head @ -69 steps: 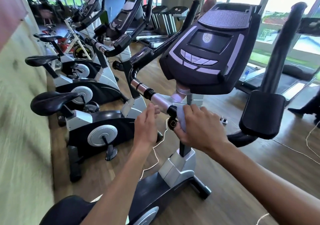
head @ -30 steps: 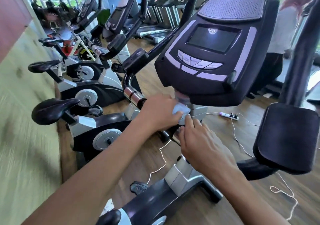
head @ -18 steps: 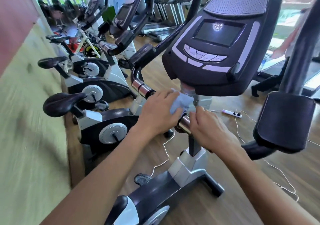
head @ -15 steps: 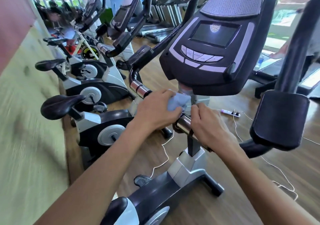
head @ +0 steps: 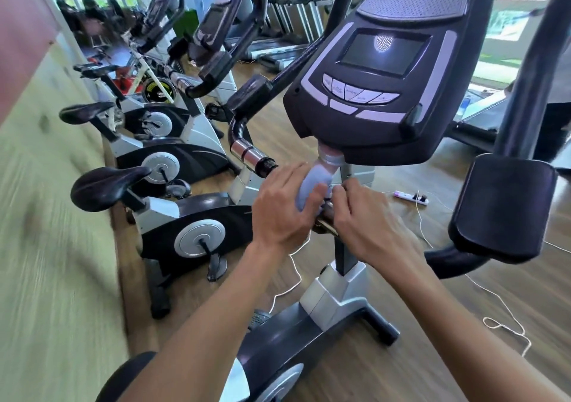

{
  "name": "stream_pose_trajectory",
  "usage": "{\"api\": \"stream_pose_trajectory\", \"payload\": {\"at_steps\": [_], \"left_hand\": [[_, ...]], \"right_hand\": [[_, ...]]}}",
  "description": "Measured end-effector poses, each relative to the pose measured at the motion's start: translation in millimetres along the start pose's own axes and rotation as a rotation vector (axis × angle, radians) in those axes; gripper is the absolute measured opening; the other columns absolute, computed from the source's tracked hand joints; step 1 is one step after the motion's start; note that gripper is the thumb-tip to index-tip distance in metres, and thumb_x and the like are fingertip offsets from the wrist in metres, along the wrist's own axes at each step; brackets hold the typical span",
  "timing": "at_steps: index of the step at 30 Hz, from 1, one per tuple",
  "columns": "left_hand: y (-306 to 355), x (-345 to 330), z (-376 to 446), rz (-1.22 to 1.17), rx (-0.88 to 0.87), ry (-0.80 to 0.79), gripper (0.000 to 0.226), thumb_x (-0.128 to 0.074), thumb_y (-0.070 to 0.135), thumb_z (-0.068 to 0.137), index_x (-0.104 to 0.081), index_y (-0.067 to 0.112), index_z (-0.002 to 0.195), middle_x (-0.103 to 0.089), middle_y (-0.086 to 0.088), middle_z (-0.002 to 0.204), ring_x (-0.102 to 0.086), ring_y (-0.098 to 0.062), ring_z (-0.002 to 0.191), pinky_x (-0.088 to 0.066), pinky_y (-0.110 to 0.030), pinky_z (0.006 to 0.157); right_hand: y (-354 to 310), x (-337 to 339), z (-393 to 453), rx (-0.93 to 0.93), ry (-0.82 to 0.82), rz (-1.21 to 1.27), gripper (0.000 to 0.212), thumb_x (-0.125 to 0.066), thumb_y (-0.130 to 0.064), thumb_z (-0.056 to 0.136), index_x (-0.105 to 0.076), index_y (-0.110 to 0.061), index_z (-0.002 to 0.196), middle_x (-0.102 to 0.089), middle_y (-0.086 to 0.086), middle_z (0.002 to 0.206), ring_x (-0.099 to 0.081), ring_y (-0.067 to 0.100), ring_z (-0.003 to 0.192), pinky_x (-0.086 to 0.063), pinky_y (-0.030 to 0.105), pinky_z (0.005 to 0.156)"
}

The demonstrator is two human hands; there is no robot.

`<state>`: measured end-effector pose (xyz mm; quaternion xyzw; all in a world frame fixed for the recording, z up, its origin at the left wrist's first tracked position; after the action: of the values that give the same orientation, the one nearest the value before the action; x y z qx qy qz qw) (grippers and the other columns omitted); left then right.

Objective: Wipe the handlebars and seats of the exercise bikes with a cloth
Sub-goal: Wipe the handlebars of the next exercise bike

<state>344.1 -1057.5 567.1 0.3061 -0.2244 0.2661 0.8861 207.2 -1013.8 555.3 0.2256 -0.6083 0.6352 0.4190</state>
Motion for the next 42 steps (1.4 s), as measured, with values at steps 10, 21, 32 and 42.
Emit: {"api": "stream_pose_trajectory", "payload": {"at_steps": [10, 21, 32, 42], "left_hand": [[-0.8, -0.6, 13.0, 0.145, 0.065, 0.074, 0.033, -0.057, 0.038, 0.094, -0.076, 0.013, 0.104, -0.075, -0.002, 0.102, -0.065, -0.026, 0.094, -0.050, -0.036, 0.082], [-23.5, 3.9, 8.4, 0.050, 0.150, 0.228, 0.033, -0.059, 0.041, 0.094, -0.073, 0.011, 0.097, -0.073, -0.003, 0.098, -0.062, -0.027, 0.091, -0.050, -0.034, 0.077], [8.4, 19.6, -29.9, -0.717, 0.660, 0.398, 0.041, -0.057, 0.046, 0.099, -0.059, 0.023, 0.064, -0.057, 0.011, 0.064, -0.052, -0.014, 0.065, -0.044, -0.030, 0.063], [72.0, -7.8, -27.5, 0.085, 0.152, 0.156, 0.029, -0.054, 0.035, 0.097, -0.070, 0.011, 0.097, -0.071, -0.005, 0.100, -0.063, -0.031, 0.097, -0.048, -0.041, 0.088]], "right_hand": [[0.6, 3.1, -6.5, 0.020, -0.006, -0.049, 0.031, -0.034, -0.051, 0.104, -0.043, -0.027, 0.086, -0.053, 0.001, 0.095, -0.057, 0.035, 0.093, -0.039, 0.043, 0.070], [-14.2, 21.4, -9.2, 0.116, 0.142, 0.000, 0.031, -0.029, -0.050, 0.098, -0.041, -0.025, 0.084, -0.054, 0.001, 0.090, -0.053, 0.033, 0.090, -0.044, 0.048, 0.077], [-11.8, 141.1, -64.0, 0.294, 0.499, -0.160, 0.037, -0.041, -0.033, 0.097, -0.066, -0.014, 0.117, -0.067, 0.004, 0.117, -0.057, 0.028, 0.112, -0.043, 0.041, 0.096], [38.9, 113.6, -47.4, 0.041, 0.280, -0.757, 0.073, -0.011, -0.047, 0.105, -0.017, 0.001, 0.160, -0.009, 0.021, 0.169, -0.007, 0.030, 0.158, -0.009, 0.044, 0.128]]}}
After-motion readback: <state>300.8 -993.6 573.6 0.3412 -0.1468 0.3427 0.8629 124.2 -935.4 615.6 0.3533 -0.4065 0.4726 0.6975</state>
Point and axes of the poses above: each hand's wrist, its own z-axis towards the middle knuckle, its own x-axis out of the back of the hand, y = z × x, the point moved 9 cm from there along z, towards the middle knuckle
